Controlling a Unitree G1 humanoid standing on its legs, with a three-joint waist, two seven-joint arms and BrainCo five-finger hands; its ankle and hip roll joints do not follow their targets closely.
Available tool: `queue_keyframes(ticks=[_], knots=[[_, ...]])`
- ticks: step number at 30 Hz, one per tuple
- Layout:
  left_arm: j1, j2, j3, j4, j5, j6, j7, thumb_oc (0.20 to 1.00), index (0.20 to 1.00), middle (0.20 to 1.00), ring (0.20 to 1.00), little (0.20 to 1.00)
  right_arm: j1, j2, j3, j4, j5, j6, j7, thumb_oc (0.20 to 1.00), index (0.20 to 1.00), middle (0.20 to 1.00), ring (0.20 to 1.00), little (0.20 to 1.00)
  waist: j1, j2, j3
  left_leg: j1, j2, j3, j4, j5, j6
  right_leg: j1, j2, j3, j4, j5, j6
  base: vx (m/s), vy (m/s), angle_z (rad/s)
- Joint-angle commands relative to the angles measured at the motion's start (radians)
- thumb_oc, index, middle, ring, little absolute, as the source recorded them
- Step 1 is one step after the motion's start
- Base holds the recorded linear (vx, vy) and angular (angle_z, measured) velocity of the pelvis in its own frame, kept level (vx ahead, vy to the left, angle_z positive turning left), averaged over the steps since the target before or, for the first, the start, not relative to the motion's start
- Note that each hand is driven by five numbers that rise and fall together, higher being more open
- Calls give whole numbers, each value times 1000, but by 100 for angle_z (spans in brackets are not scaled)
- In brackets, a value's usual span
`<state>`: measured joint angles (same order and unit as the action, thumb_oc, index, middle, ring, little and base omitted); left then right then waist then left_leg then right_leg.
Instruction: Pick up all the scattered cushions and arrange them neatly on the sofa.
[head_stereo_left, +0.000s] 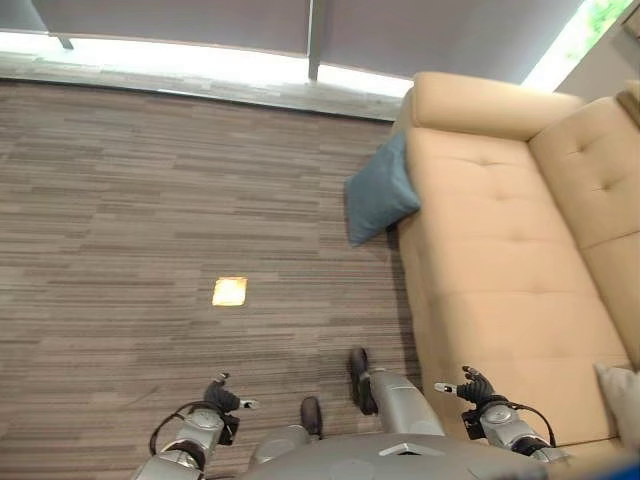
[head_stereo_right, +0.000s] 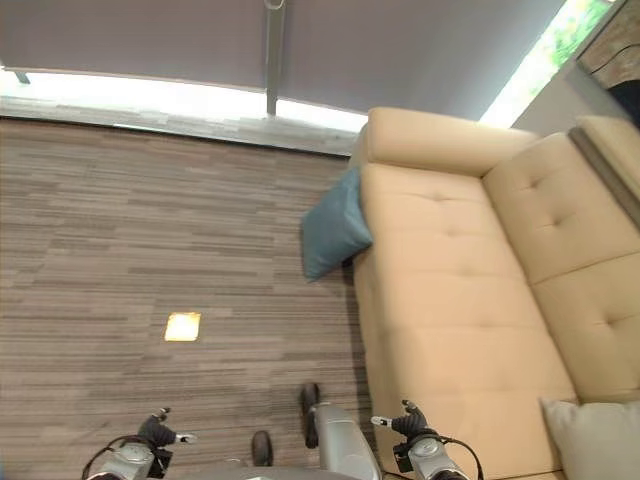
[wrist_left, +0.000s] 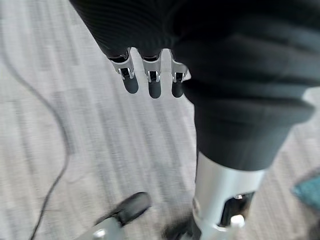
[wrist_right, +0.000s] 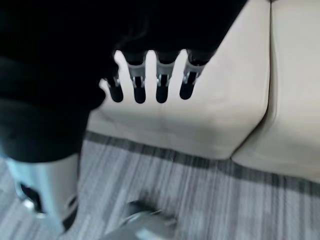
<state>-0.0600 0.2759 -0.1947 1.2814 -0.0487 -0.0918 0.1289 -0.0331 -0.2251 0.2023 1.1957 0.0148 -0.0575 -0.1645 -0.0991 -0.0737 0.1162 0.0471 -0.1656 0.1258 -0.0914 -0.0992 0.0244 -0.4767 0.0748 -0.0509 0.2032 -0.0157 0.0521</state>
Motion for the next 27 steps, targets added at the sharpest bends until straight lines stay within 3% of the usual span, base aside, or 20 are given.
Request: queue_keyframes(ticks=[1, 3, 4, 6, 7, 9, 12, 15, 19, 23, 24, 27], knots=[[-9, 29, 28, -9, 20, -20, 12, 1000, 1000, 1000, 1000, 1000, -4, -35, 6, 44, -15, -7, -22, 1000, 1000, 1000, 1000, 1000, -29, -17, -11, -8, 90, -51, 43, -13, -27, 253, -67, 21, -121, 43, 87, 275, -98, 122], [3, 24, 27, -9, 22, -19, 8, 1000, 1000, 1000, 1000, 1000, 18, -46, -10, 38, -7, -12, -23, 1000, 1000, 1000, 1000, 1000, -45, -8, -27, -6, 107, -44, 103, -57, -55, 286, -76, 6, -132, 28, 73, 324, -151, 83], [4, 22, 20, -16, 24, -18, 9, 1000, 1000, 1000, 1000, 1000, 18, -55, -7, 34, -7, -11, -23, 1000, 1000, 1000, 1000, 1000, -49, -13, -21, -39, 109, -30, 209, -68, -77, 314, -86, -1, -143, 22, 62, 287, -186, 45], [-10, 19, 5, -38, 16, -18, 14, 1000, 1000, 1000, 1000, 1000, 8, -67, 0, 29, -2, -12, -28, 1000, 1000, 1000, 1000, 1000, -34, -33, -3, -156, 119, -22, 440, -41, -105, 351, -101, 6, -160, 12, 40, 127, -145, 17], [-12, 17, 3, -43, 8, -19, 14, 1000, 1000, 1000, 1000, 1000, 6, -69, 2, 29, 4, -12, -27, 1000, 1000, 1000, 1000, 1000, -29, -38, 1, -191, 129, -19, 483, -40, -103, 360, -104, 11, -163, 6, 33, 155, -101, -25], [-4, 12, -7, -46, 8, -15, 11, 1000, 1000, 1000, 1000, 1000, 1, -70, 13, 32, 2, -8, -27, 1000, 1000, 1000, 1000, 1000, -11, -46, -11, -232, 139, -20, 394, -58, -74, 392, -105, 24, -180, -14, 38, 258, -15, -32], [12, 3, -2, -32, 12, -15, 10, 1000, 1000, 1000, 1000, 1000, -6, -71, 19, 39, -12, -8, -30, 1000, 1000, 1000, 1000, 1000, 18, -25, -18, -256, 143, -69, 223, 51, -90, 437, -78, 53, -187, -46, 40, 306, 113, -48], [32, 4, 7, -15, 31, -11, 6, 1000, 1000, 1000, 1000, 1000, -11, -55, 25, 40, -39, -7, -24, 1000, 1000, 1000, 1000, 1000, 24, -12, -45, -178, 136, -50, 155, 41, -57, 438, -94, 69, -114, -69, 60, 237, 191, -77], [22, 20, 19, -24, 17, -9, 11, 1000, 1000, 1000, 1000, 1000, -39, -50, 38, 24, -48, -5, -19, 1000, 1000, 1000, 1000, 1000, 29, -6, -26, -149, 139, -28, 144, 32, -29, 353, -109, 62, 65, -42, 96, 42, 90, -42], [21, 22, 31, -22, -4, -13, 19, 1000, 1000, 1000, 1000, 1000, -58, -51, 49, 11, -57, -7, -22, 1000, 1000, 1000, 1000, 1000, 38, 1, -19, -121, 144, -12, 132, 21, -22, 307, -134, -3, 102, -29, 105, 71, 17, -9], [23, 20, 32, -21, -15, -14, 19, 1000, 1000, 1000, 1000, 1000, -66, -54, 60, 11, -66, -5, -22, 1000, 1000, 1000, 1000, 1000, 43, 5, -22, -99, 149, 0, 113, 21, -27, 304, -158, -68, 42, -29, 93, 113, -42, -3], [19, 18, 31, -12, -22, -14, 17, 1000, 1000, 1000, 1000, 1000, -76, -61, 64, 11, -76, 2, -23, 1000, 1000, 1000, 1000, 1000, 40, 10, -19, -65, 153, 26, 81, 18, -36, 261, -179, -161, -55, 14, 91, 128, -86, -26]])
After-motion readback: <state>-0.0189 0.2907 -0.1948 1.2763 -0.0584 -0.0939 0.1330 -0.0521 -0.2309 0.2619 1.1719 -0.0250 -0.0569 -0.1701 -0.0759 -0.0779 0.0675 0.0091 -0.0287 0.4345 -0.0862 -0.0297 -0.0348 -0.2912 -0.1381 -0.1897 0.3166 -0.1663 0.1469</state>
